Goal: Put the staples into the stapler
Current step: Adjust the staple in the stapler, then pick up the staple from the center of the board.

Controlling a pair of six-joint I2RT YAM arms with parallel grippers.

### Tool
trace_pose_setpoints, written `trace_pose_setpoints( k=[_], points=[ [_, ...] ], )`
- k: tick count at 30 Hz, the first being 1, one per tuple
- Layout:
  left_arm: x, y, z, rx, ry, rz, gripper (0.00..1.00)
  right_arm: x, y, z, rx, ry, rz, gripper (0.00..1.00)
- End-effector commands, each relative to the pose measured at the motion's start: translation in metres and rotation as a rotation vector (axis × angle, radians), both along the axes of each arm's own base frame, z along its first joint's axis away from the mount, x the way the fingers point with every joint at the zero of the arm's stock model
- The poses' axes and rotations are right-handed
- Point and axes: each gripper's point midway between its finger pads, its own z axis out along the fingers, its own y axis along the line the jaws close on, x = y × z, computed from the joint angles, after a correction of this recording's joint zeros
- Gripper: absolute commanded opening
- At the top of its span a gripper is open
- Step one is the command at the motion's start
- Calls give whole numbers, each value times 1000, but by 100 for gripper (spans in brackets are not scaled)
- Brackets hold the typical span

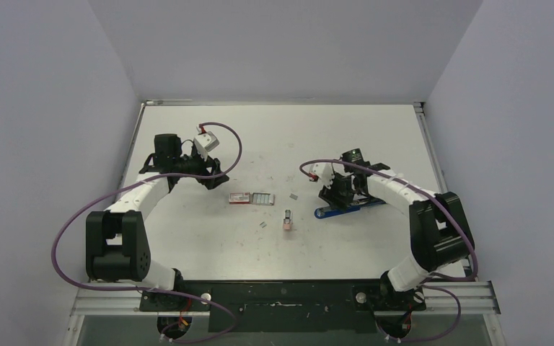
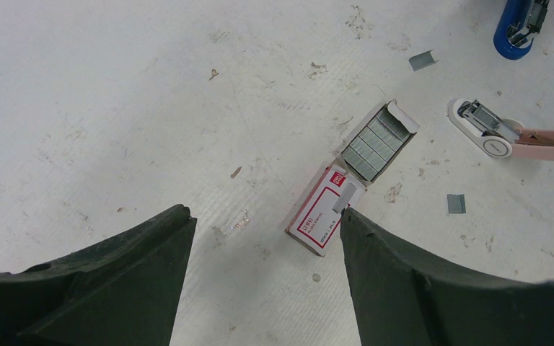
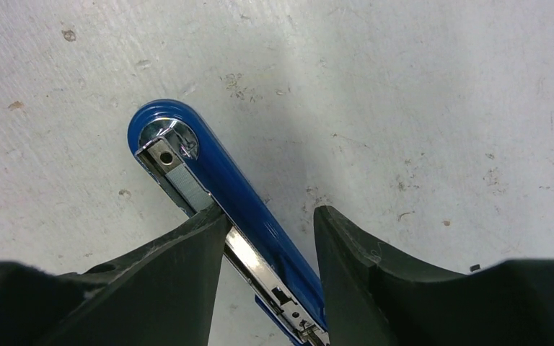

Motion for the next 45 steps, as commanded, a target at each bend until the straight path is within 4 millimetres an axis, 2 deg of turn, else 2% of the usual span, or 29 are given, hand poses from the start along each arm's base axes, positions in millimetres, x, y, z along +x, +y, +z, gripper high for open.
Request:
trace_pose_setpoints(
  k=[1, 12, 17, 23, 31, 36, 45],
  points=[
    [7, 0, 13, -13, -64, -10, 72, -25, 6, -11, 43, 175, -31, 50],
    [6, -2, 14, -24, -65, -14, 72, -24, 6, -8, 126, 239, -84, 54],
    [6, -2, 16, -22, -72, -13, 72, -12, -6, -6, 66, 172, -97, 55],
    [7, -1, 17, -20, -75, -13, 72, -3, -14, 7, 23, 107, -59, 55],
    [8, -1, 17, -13, -74, -14, 72, 4, -13, 23, 10, 79, -11, 54],
    [9, -1, 18, -12, -75, -14, 72, 8, -3, 36, 58, 79, 12, 54],
    [11, 0, 22, -20, -79, -3, 73, 18, 33, 65, 208, 91, 21, 54]
  ],
)
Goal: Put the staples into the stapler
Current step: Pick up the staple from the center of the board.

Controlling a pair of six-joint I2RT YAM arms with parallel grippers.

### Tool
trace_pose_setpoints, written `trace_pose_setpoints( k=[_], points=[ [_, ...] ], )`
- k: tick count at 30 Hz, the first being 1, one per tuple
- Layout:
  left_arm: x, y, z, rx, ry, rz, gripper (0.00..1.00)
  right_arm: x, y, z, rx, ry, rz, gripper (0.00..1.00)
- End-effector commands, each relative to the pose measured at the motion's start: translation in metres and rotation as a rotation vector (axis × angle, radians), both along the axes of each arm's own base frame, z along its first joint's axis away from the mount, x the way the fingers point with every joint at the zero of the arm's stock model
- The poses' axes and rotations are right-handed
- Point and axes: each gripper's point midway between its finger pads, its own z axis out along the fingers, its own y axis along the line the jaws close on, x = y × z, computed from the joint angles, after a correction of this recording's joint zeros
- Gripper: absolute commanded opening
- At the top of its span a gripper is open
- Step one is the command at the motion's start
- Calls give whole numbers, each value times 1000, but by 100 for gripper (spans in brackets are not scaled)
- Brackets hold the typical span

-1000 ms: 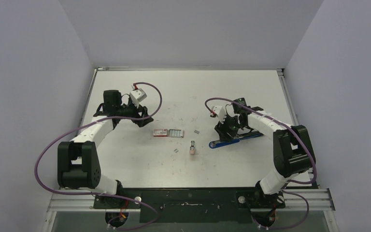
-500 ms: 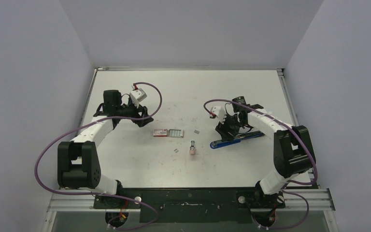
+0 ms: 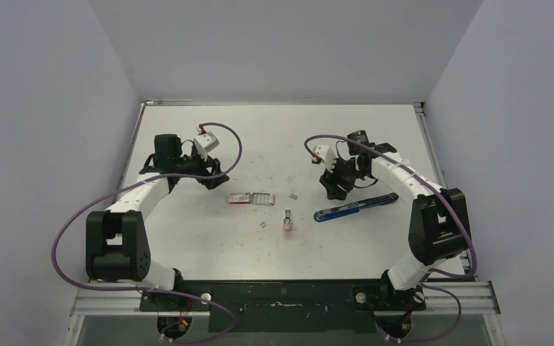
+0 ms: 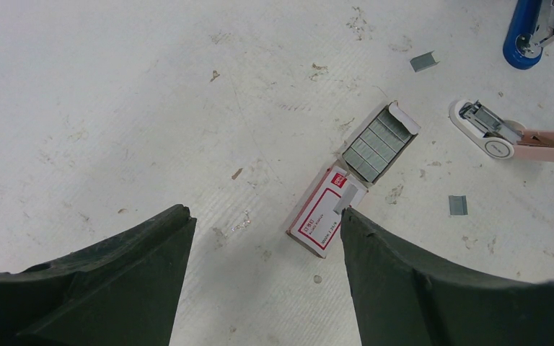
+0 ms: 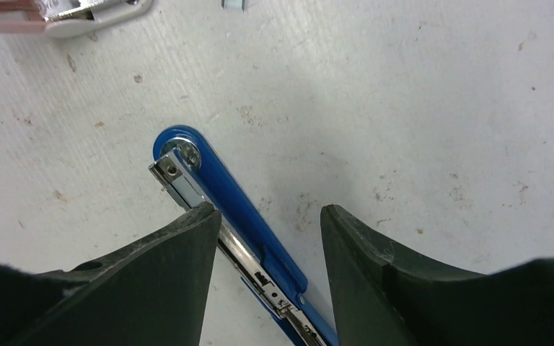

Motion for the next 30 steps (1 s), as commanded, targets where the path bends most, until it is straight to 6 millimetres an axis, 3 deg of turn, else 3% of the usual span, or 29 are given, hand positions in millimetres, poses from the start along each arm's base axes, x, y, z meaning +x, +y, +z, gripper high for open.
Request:
trace_pose_setpoints(
  k=[1, 11, 15, 20, 30],
  points=[
    [12, 0, 24, -19, -80, 2, 73, 11, 27, 24, 112, -23, 1, 54],
    [34, 13, 42, -25, -92, 156, 75, 30, 59, 27, 164, -59, -53, 55],
    [38, 16, 53, -51, -85, 199, 86, 34, 79, 21, 139, -71, -33, 55],
    [36, 16, 60, -79, -75, 219, 95, 36, 106, 6, 143, -58, -41, 56],
    [29, 33, 60, -69, -78, 270, 95, 41, 131, -29, 83, -61, -99, 56]
  ],
)
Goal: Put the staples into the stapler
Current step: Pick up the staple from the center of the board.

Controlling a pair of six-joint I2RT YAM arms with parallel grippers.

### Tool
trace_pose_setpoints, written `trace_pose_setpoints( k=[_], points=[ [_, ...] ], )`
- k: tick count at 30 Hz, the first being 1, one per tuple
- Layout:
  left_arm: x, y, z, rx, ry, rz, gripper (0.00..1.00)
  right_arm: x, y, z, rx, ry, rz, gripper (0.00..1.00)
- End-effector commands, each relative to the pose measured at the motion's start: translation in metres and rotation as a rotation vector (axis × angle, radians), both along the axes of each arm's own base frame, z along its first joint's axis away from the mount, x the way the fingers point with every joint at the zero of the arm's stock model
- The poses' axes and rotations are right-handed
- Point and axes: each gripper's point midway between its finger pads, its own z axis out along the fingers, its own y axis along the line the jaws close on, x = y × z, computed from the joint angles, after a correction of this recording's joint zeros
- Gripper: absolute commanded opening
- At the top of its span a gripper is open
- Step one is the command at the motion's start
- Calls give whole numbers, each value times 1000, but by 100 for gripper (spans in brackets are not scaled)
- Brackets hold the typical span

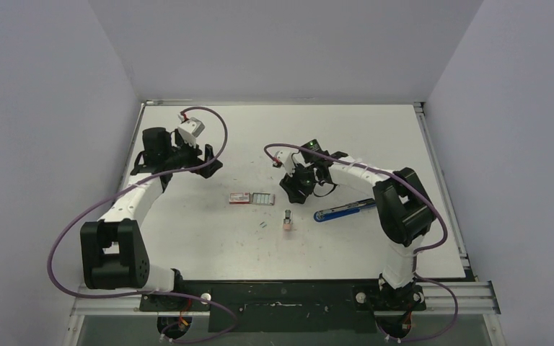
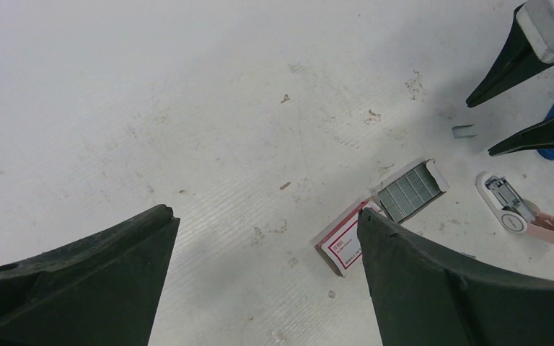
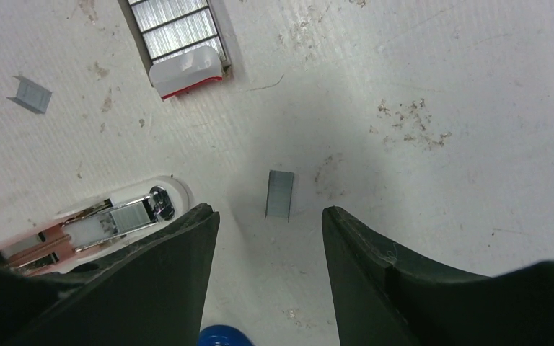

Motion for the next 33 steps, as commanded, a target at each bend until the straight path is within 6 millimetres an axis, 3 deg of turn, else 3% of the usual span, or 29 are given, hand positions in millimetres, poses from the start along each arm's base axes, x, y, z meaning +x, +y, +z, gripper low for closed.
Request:
trace_pose_setpoints(
  k=[1, 8, 25, 33],
  points=[
    [4, 7, 28, -8, -89, 24, 95, 24, 16, 7, 9, -80, -64, 55],
    [2, 5, 26, -11, -92, 11, 95, 25, 8, -2, -40, -97, -83, 53],
    [0, 8, 20, 20, -91, 3, 95, 4, 1, -24, -75, -80, -31, 39],
    [-1, 5, 19, 26, -103, -29, 94, -1, 4, -29, -50, -55, -15, 22]
  ],
)
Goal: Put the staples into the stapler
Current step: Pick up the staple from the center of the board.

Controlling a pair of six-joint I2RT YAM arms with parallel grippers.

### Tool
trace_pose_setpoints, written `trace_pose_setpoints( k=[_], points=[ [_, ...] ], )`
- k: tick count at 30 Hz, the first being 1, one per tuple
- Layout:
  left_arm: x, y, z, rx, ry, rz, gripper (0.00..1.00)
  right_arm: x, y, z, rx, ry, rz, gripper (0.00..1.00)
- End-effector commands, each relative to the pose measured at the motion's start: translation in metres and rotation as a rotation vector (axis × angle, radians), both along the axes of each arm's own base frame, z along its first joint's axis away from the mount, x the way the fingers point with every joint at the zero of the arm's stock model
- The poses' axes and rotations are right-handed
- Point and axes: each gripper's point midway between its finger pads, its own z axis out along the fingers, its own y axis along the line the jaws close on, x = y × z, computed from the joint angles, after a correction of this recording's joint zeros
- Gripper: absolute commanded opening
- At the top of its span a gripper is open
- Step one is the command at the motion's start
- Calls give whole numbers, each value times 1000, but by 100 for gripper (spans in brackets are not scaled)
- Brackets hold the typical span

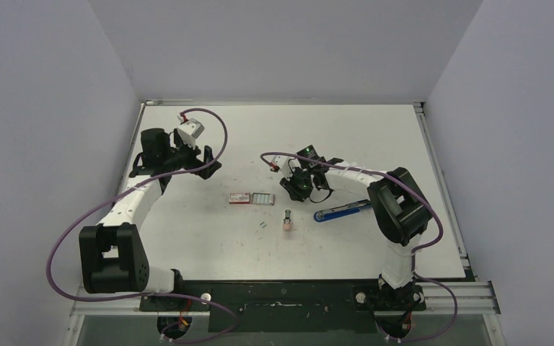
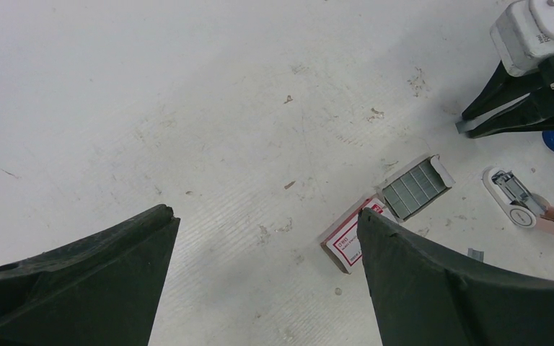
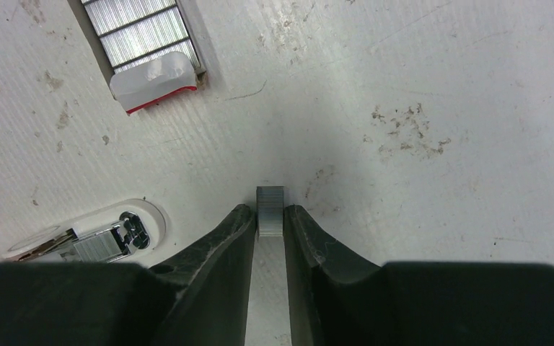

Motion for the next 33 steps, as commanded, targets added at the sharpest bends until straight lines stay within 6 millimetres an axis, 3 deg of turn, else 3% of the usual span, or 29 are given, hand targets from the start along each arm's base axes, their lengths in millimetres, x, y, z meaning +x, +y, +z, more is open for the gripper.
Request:
trace_pose_setpoints(
  k=[1, 6, 11, 15, 20, 24, 29, 33],
  points=[
    [0, -2, 11, 10, -66, -41, 95, -7, -1, -5, 14, 18, 14, 21],
    [-5, -12, 10, -10, -69, -111, 91, -3, 1, 17, 116, 62, -21, 16],
    [-8, -27, 11, -12, -87, -208, 85, 4, 10, 63, 342, 177, -65, 15],
    [-26, -72, 23, 6, -163, -410, 82, 2, 18, 105, 519, 279, -37, 15],
    [-61, -122, 38, 47, -226, -712, 79, -19, 30, 147, 665, 363, 88, 14],
    [-82, -149, 47, 93, -308, -912, 74, -35, 32, 162, 725, 403, 141, 14],
    [-105, -174, 43, 163, -390, -1098, 66, -52, 36, 176, 756, 431, 204, 14],
    [-119, -191, 39, 195, -437, -1202, 53, -64, 38, 177, 764, 457, 244, 14]
  ],
)
